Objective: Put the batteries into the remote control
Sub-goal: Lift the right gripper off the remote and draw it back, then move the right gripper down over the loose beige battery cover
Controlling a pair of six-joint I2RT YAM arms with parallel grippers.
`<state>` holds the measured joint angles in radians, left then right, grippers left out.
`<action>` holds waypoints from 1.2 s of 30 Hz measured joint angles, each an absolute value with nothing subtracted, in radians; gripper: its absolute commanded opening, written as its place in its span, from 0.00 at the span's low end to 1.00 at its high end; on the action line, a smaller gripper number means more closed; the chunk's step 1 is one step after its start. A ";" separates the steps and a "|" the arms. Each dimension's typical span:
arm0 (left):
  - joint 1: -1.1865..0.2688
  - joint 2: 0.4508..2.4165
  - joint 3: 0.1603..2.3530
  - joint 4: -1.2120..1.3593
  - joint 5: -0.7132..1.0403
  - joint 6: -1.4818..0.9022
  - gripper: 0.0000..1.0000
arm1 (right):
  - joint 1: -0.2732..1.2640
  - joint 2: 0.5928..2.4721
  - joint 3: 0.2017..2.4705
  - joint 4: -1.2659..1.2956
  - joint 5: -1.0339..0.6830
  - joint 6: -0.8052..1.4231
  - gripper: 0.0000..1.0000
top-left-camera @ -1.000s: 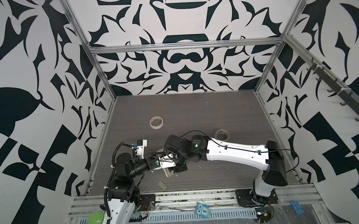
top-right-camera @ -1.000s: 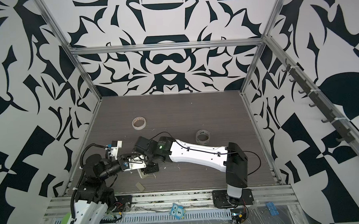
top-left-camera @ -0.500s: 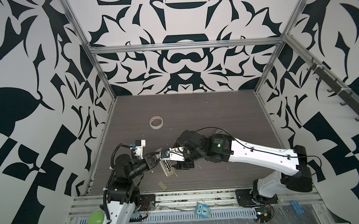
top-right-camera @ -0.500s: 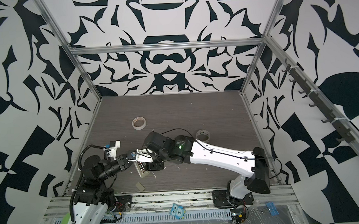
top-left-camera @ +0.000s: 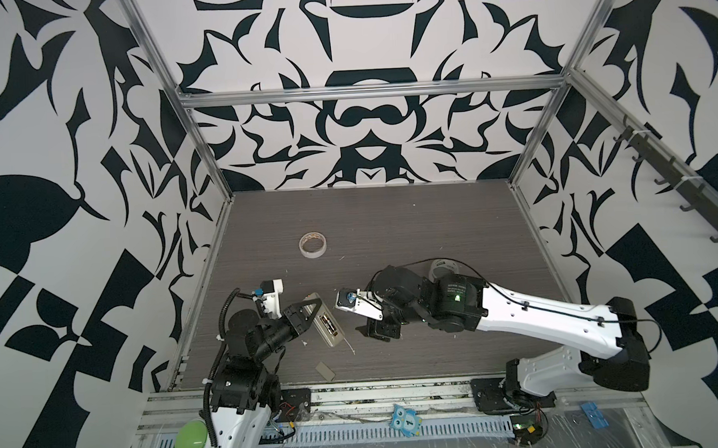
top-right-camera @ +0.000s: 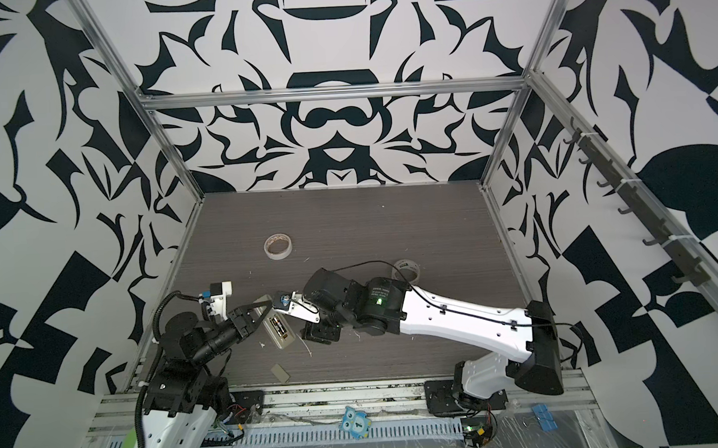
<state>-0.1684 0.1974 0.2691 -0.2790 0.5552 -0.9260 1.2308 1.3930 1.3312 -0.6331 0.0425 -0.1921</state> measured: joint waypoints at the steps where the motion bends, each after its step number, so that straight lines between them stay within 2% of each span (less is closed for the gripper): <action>1: -0.169 0.197 0.272 -0.282 0.537 -0.926 0.00 | 1.231 1.393 1.331 -0.633 0.054 -0.167 0.73; 6: -0.169 0.197 0.279 -0.296 0.466 -0.926 0.00 | 1.233 1.393 1.318 -0.633 0.088 -0.060 0.74; 14: -0.169 0.189 0.294 -0.352 0.362 -0.919 0.00 | 1.253 1.417 1.283 -0.630 0.121 0.094 0.81; 36: -0.168 0.228 0.361 -0.447 0.146 -0.854 0.00 | 1.363 1.670 1.253 -0.511 0.089 0.361 0.83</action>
